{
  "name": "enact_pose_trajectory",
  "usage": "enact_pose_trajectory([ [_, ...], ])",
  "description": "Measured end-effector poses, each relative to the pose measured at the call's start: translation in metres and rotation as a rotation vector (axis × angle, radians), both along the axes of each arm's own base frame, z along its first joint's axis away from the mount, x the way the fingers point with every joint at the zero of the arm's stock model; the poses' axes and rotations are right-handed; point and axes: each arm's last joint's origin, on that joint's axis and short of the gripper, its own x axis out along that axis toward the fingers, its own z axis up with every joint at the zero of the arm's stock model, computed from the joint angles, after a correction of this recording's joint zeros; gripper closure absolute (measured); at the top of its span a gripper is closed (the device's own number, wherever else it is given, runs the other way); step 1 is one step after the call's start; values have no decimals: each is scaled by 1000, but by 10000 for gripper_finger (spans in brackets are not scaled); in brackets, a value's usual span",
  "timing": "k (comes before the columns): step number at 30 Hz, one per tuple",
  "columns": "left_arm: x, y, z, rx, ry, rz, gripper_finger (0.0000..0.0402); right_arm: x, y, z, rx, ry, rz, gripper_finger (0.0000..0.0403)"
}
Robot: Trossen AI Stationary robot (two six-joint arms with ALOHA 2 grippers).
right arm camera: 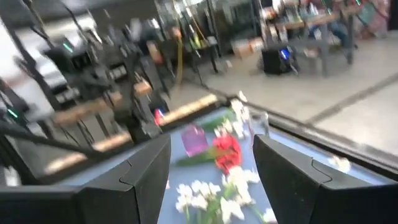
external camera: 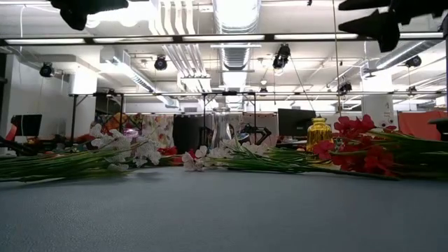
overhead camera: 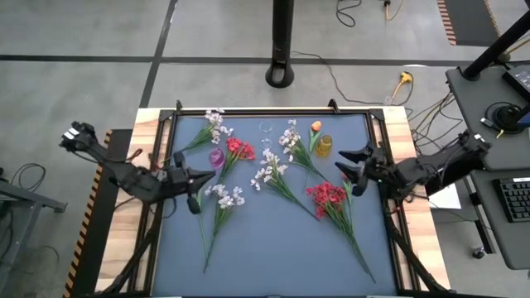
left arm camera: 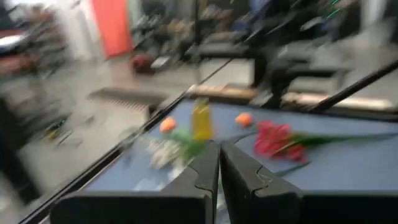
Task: Sort flowers into vase by color
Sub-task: Put the white flower into the transparent vase
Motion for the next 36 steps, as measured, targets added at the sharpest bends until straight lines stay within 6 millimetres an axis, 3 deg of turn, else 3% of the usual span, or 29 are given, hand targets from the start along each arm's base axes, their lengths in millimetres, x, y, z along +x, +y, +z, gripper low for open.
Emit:
enact_pose_trajectory([
  [4,10,-2,10,19,104,34,402,18,7,19,8,137,-23,181],
  [11,30,-22,-6,177,377,-286,402,54,22,39,-36,308,-58,181],
  [16,33,-21,-15,268,426,-241,402,85,29,45,-82,423,-94,174],
  [21,28,-16,-8,272,388,-181,402,116,33,47,-139,543,-120,132],
  [28,22,-7,-2,345,333,72,402,152,36,25,-205,720,-105,78],
  [36,21,-5,-3,435,350,195,402,179,35,-20,-44,871,-3,62],
])
